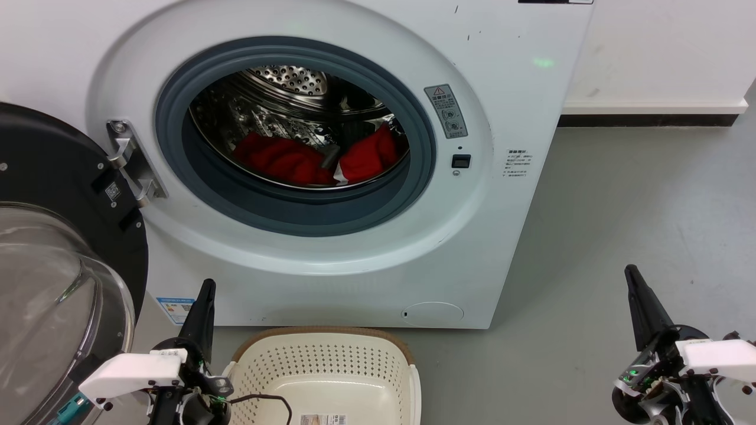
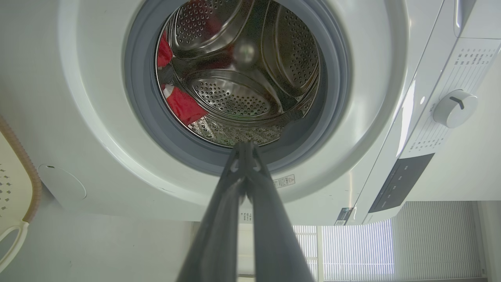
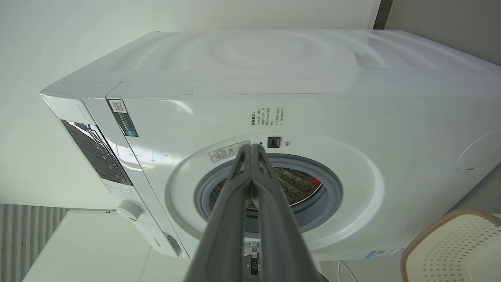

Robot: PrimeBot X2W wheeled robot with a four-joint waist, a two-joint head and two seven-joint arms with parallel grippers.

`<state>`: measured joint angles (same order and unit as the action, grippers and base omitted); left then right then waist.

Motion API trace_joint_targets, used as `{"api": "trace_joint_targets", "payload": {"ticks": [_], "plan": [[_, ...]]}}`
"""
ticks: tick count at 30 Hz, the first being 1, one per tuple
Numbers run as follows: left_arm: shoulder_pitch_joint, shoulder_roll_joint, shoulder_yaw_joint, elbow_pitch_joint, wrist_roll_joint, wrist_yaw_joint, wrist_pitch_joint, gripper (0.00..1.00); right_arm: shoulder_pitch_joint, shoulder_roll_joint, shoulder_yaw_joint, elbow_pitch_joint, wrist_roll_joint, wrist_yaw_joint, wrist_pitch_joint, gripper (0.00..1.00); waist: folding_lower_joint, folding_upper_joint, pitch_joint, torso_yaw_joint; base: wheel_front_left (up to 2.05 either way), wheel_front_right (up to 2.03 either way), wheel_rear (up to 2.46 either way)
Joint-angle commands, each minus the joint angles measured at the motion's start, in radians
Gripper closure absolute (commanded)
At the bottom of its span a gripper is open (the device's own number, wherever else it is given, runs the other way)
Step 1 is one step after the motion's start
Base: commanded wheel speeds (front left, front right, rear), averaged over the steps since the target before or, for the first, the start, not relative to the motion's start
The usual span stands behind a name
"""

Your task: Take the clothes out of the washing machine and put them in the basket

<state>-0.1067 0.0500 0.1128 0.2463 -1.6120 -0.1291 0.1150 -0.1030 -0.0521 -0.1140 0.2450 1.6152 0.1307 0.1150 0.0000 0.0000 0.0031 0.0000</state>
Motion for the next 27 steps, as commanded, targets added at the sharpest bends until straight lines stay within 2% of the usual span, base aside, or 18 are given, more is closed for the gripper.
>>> {"api": "trace_joint_targets", "payload": {"ticks": [1,27], "plan": [[-0.006,0.001,0.002,-0.001,-0.002,-0.004,0.001,1.00,-0.012,0.003,0.001,0.001,-0.005,0.000,0.001,1.00,0.0000,0.0000,0.000,0.000,0.00,0.00,0.00],[-0.006,0.001,0.002,-0.001,-0.002,-0.004,0.001,1.00,-0.012,0.003,0.001,0.001,-0.005,0.000,0.001,1.00,0.0000,0.0000,0.000,0.000,0.00,0.00,0.00]]}}
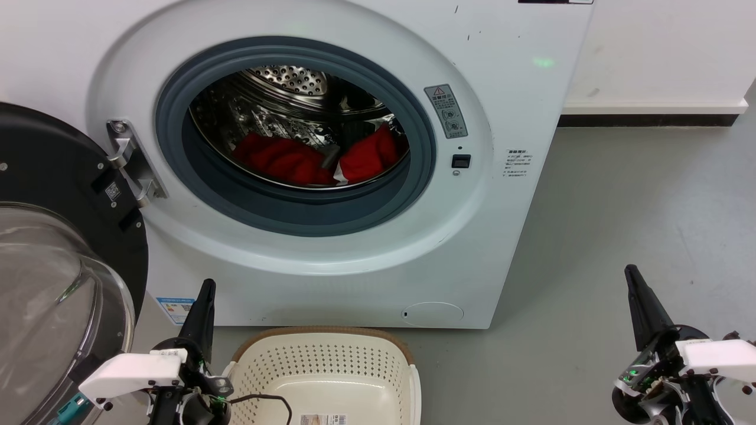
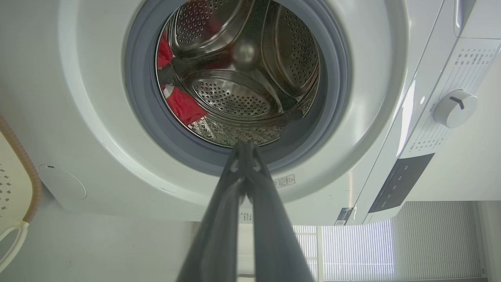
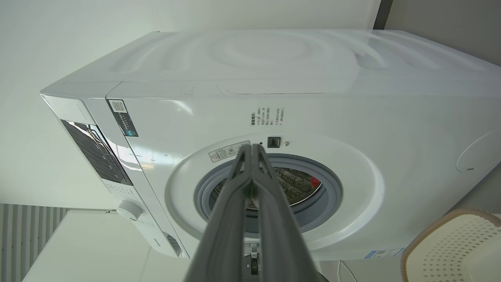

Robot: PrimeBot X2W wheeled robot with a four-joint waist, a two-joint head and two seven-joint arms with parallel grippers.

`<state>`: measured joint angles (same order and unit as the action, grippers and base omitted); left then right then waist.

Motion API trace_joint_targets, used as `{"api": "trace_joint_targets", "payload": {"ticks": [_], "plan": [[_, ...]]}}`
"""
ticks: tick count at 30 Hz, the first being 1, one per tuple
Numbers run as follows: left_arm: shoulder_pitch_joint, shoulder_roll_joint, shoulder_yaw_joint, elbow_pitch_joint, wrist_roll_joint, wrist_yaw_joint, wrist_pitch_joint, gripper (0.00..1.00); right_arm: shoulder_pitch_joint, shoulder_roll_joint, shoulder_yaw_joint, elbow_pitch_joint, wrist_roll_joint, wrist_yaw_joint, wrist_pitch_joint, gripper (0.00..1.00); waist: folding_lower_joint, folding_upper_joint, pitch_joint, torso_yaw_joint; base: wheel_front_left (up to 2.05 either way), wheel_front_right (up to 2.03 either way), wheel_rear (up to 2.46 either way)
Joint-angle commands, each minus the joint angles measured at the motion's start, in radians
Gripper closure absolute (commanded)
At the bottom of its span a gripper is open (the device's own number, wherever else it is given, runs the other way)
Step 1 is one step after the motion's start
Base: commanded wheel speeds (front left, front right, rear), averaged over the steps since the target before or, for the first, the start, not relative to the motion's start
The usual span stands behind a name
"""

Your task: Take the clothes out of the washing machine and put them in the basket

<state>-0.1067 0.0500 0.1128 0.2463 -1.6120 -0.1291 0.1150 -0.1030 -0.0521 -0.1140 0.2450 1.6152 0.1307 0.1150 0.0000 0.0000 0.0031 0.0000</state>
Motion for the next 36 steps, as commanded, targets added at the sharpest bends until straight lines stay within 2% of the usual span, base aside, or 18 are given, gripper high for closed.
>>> {"api": "trace_joint_targets", "payload": {"ticks": [1,2,6,23,27,36], "plan": [[-0.006,0.001,0.002,-0.001,-0.002,-0.004,0.001,1.00,-0.012,0.003,0.001,0.001,-0.005,0.000,0.001,1.00,0.0000,0.0000,0.000,0.000,0.00,0.00,0.00],[0.000,0.000,0.000,0.000,0.000,0.000,0.000,0.00,0.000,0.000,0.000,0.000,0.000,0.000,0.000,0.00,0.0000,0.0000,0.000,0.000,0.00,0.00,0.00],[0.029,-0.003,-0.005,0.033,0.000,0.001,-0.001,0.00,0.027,0.001,0.001,0.030,0.000,0.000,-0.001,0.00,0.0000,0.0000,0.000,0.000,0.00,0.00,0.00],[0.061,-0.002,-0.004,-0.015,0.051,0.001,-0.080,0.00,0.053,0.001,0.009,-0.001,-0.056,0.000,-0.080,0.00,0.0000,0.0000,0.002,-0.003,0.00,0.00,0.00],[0.062,-0.002,0.027,-0.010,0.104,0.000,-0.098,0.00,0.051,0.001,-0.007,0.015,-0.132,0.000,-0.098,0.00,0.0000,0.0000,0.001,-0.005,0.00,0.00,0.00],[0.058,-0.001,0.080,-0.043,0.254,0.000,-0.135,0.00,0.041,0.001,-0.035,-0.017,-0.395,0.000,-0.135,0.00,0.0000,0.0000,0.002,-0.008,0.00,0.00,0.00]]}}
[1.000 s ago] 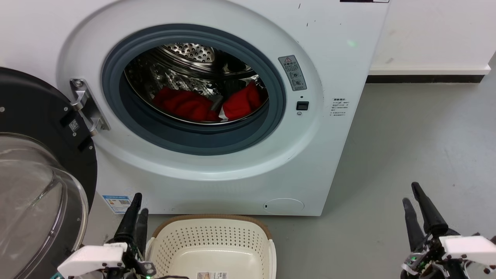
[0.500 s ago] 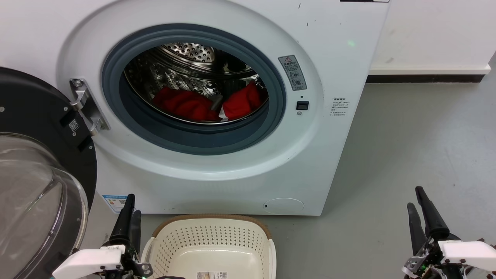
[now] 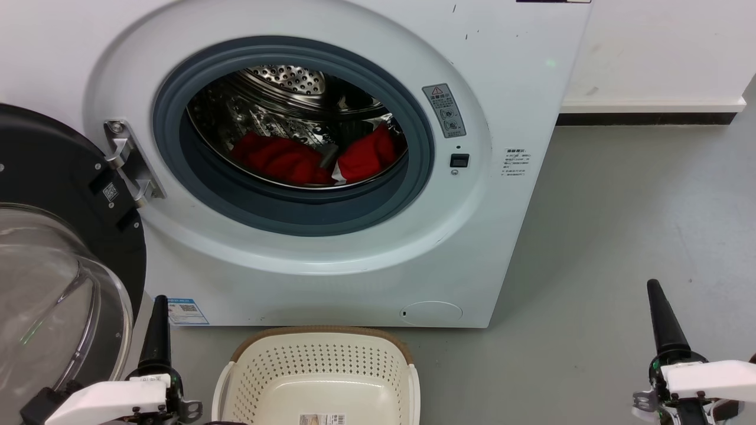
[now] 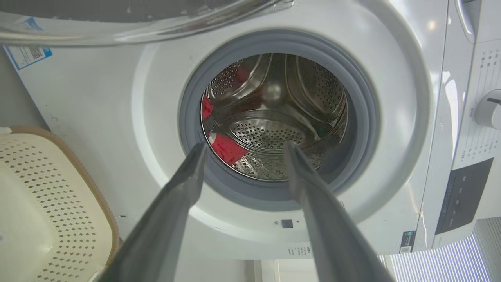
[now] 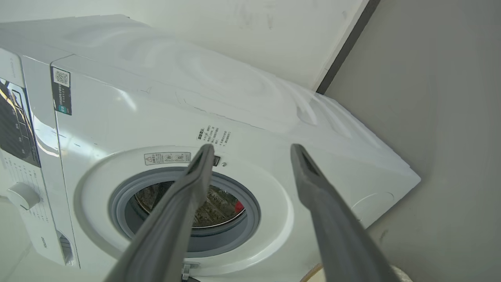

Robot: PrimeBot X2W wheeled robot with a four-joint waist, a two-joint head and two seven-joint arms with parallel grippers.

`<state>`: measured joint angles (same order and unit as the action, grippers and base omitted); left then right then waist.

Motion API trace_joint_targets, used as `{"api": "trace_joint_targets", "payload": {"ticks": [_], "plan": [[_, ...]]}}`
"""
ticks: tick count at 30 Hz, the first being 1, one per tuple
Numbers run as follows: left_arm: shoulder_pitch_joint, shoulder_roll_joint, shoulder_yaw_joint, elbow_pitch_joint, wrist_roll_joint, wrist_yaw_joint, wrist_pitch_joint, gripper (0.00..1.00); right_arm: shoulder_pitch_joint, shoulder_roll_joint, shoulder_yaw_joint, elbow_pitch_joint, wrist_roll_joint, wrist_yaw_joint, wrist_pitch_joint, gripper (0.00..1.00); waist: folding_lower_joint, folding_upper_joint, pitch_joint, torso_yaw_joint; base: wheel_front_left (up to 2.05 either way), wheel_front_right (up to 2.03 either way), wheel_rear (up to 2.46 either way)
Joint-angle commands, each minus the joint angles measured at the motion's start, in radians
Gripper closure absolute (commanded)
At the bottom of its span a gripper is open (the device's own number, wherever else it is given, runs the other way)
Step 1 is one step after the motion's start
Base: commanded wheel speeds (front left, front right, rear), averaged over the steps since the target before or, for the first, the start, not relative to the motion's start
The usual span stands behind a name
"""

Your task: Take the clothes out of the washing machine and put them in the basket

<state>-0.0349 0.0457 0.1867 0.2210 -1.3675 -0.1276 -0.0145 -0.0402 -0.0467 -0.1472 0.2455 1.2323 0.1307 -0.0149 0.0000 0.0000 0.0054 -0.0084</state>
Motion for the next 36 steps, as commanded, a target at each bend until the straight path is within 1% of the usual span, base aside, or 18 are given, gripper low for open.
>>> {"api": "trace_joint_targets", "payload": {"ticks": [1,4,7,15,16,23,24,29,33,36], "plan": [[-0.014,0.003,0.011,-0.024,0.028,-0.001,-0.009,0.00,-0.022,-0.005,-0.002,-0.029,-0.048,0.000,-0.008,0.00,0.0000,0.0000,0.000,0.000,0.00,0.00,0.00],[-0.017,0.003,0.023,-0.051,0.094,0.005,-0.020,0.00,-0.021,-0.005,-0.006,-0.067,-0.151,0.000,-0.020,0.00,0.0000,0.0000,0.002,-0.001,0.00,0.00,0.00],[-0.015,0.003,0.016,-0.095,0.174,0.024,-0.032,0.00,-0.020,-0.005,-0.004,-0.108,-0.250,0.000,-0.031,0.00,0.0000,0.0000,0.003,-0.002,0.00,0.00,0.00],[-0.005,0.003,-0.022,-0.219,0.355,0.128,-0.060,0.00,-0.014,-0.005,0.012,-0.201,-0.461,0.000,-0.059,0.00,0.0000,0.0000,0.009,-0.002,0.00,0.00,0.00],[0.000,0.003,-0.034,-0.236,0.397,0.151,-0.066,0.00,-0.011,-0.005,0.023,-0.220,-0.508,0.000,-0.066,0.00,0.0000,0.0000,0.009,-0.002,0.00,0.00,0.00],[0.015,0.004,-0.081,-0.289,0.554,0.208,-0.089,0.00,-0.002,-0.005,0.035,-0.268,-0.653,0.000,-0.088,0.00,0.0000,0.0000,0.010,-0.004,0.00,0.00,0.00],[0.016,0.004,-0.092,-0.295,0.568,0.210,-0.092,0.00,0.000,-0.005,0.041,-0.277,-0.676,0.000,-0.091,0.00,0.0000,0.0000,0.011,-0.004,0.00,0.00,0.00],[0.035,0.004,-0.131,-0.304,0.616,0.168,-0.106,0.00,0.011,-0.005,0.054,-0.305,-0.767,0.000,-0.106,0.00,0.0000,0.0000,0.010,-0.004,0.00,0.00,0.00],[0.046,0.004,-0.131,-0.302,0.642,0.149,-0.118,0.00,0.015,-0.005,0.064,-0.321,-0.833,0.000,-0.118,0.00,0.0000,0.0000,0.009,-0.003,0.00,0.00,0.00],[0.055,0.004,-0.137,-0.306,0.695,0.133,-0.126,0.00,0.020,-0.005,0.073,-0.334,-0.880,0.000,-0.126,0.00,0.0000,0.0000,0.009,-0.003,0.00,0.00,0.00]]}}
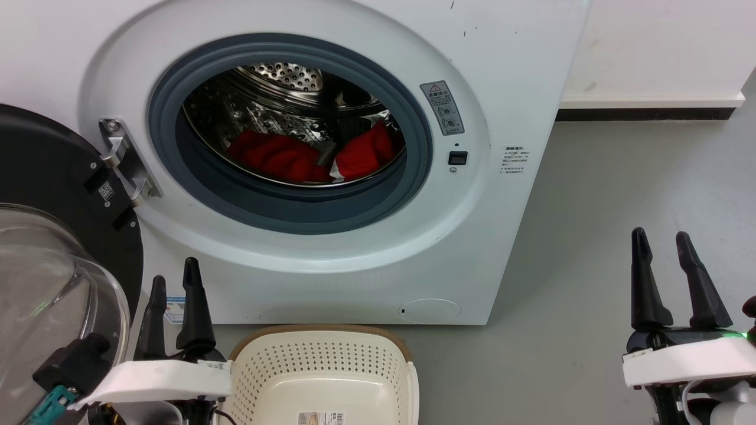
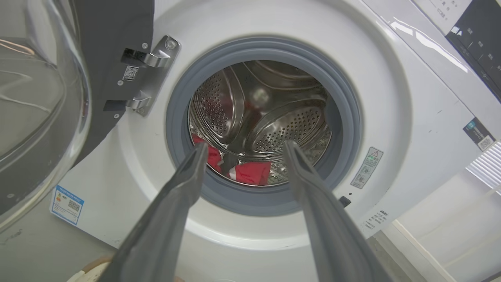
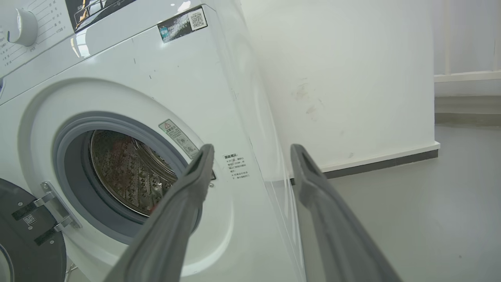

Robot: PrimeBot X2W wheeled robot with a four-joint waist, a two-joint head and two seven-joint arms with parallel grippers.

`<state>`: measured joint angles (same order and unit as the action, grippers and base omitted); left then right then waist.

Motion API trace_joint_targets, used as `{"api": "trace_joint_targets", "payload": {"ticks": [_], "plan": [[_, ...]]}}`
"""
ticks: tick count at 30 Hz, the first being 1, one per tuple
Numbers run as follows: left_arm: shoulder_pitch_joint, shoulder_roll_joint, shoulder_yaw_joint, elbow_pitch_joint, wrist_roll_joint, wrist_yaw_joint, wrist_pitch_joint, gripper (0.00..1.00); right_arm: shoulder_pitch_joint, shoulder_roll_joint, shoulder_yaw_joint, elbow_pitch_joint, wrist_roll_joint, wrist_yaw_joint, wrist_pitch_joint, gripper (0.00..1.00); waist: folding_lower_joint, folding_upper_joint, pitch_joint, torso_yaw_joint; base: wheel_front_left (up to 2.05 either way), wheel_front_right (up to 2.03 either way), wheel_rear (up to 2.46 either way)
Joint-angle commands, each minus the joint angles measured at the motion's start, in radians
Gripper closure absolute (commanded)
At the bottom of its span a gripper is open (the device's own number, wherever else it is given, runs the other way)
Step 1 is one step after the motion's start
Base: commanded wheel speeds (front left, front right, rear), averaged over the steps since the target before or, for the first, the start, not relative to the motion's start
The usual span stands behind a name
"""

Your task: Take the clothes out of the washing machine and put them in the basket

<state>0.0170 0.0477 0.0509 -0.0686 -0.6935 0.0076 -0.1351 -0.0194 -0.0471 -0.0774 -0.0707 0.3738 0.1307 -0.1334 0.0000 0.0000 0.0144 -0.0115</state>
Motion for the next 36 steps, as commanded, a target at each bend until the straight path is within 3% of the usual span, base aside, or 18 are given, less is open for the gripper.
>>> {"api": "trace_joint_targets", "payload": {"ticks": [1,22,36], "plan": [[0.006,0.002,-0.003,-0.016,0.044,-0.004,-0.008,0.00,0.002,-0.005,0.005,-0.022,-0.036,0.000,-0.010,0.00,0.0000,0.0000,0.000,0.000,0.00,0.00,0.00],[0.034,0.003,-0.095,-0.019,0.392,0.046,-0.060,0.00,0.041,-0.005,0.023,-0.018,-0.296,0.000,-0.063,0.00,0.0000,0.0000,0.001,-0.005,0.00,0.00,0.00],[0.053,0.007,-0.126,0.097,0.486,0.012,-0.088,0.00,0.064,-0.005,0.030,0.023,-0.400,0.000,-0.089,0.00,0.0000,0.0000,-0.004,-0.010,0.00,0.00,0.00]]}}
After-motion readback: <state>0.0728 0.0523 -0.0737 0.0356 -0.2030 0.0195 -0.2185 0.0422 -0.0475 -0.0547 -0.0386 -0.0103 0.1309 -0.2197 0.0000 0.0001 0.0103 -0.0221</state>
